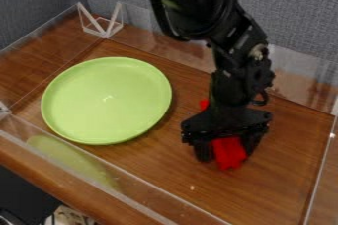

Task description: Put the red object on the green plate

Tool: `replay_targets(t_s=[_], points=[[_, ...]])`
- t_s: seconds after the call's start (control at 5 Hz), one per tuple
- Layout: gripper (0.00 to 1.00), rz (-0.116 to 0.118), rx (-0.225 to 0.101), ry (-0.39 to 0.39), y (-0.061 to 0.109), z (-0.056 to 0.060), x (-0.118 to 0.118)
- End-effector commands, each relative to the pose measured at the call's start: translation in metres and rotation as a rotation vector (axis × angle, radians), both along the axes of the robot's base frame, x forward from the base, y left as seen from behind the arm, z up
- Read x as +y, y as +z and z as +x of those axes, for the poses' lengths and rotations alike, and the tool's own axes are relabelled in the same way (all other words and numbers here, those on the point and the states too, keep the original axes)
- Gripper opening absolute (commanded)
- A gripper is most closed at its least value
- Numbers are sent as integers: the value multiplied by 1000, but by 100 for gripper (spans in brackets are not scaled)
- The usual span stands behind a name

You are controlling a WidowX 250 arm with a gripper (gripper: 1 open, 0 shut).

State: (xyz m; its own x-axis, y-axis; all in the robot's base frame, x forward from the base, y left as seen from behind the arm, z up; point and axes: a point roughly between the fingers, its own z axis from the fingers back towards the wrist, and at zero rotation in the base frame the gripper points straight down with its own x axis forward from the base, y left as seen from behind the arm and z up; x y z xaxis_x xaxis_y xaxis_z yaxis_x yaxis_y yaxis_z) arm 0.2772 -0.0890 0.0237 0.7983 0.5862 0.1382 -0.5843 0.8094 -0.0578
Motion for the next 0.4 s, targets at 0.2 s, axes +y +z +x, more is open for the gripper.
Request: replay_targets(t_s=[0.2], points=[[100, 5, -50, 113, 15, 11, -9]])
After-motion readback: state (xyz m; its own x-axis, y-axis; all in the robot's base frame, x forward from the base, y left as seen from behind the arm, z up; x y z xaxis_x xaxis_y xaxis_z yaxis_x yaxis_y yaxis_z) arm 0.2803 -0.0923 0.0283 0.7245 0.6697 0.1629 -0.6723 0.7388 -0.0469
